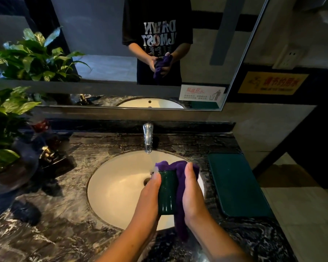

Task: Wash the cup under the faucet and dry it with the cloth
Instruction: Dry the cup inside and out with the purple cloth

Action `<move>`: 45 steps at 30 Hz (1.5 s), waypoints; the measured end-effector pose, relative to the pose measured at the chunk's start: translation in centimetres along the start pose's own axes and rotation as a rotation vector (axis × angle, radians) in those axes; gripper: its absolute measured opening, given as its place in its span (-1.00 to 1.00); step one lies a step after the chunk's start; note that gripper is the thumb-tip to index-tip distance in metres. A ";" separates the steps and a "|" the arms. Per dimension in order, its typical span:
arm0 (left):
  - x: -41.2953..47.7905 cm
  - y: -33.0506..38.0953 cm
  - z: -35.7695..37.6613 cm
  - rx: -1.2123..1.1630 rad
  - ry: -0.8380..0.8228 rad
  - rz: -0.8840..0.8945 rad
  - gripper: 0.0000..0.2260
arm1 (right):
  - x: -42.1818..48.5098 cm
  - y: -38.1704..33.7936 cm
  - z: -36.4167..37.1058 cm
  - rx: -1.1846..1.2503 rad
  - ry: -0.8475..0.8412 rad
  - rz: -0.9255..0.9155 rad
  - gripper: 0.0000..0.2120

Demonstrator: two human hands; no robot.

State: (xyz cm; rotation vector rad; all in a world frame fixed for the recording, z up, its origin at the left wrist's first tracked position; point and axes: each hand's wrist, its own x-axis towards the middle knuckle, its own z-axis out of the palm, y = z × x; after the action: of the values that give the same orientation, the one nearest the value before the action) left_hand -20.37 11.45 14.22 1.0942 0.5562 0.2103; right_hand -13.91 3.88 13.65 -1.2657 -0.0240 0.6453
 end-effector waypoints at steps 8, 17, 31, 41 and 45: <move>-0.4 0.1 -0.1 -0.296 -0.055 -0.251 -0.50 | 0.4 -2.0 0.0 -0.014 0.244 -0.108 -0.51; 0.5 0.4 0.6 -0.031 0.019 -0.168 -0.47 | 1.3 -4.1 -0.2 -0.211 0.304 -0.251 -0.49; 0.8 1.5 1.5 0.017 0.001 -0.024 -0.56 | 0.5 -2.0 -0.5 -0.086 0.091 -0.286 -0.57; -0.4 1.4 0.8 -0.164 0.005 -0.151 -0.58 | -0.1 -0.1 -0.2 -0.177 -0.033 -0.243 -0.29; -1.1 1.1 0.9 -0.225 -0.027 -0.229 -0.57 | 1.2 -2.1 -0.6 -0.117 0.098 -0.272 -0.54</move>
State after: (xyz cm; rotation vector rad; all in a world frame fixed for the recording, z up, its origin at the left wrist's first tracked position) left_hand -20.70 10.84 15.87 0.8068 0.6132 0.0564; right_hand -11.77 3.58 14.90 -1.3763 -0.1525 0.3513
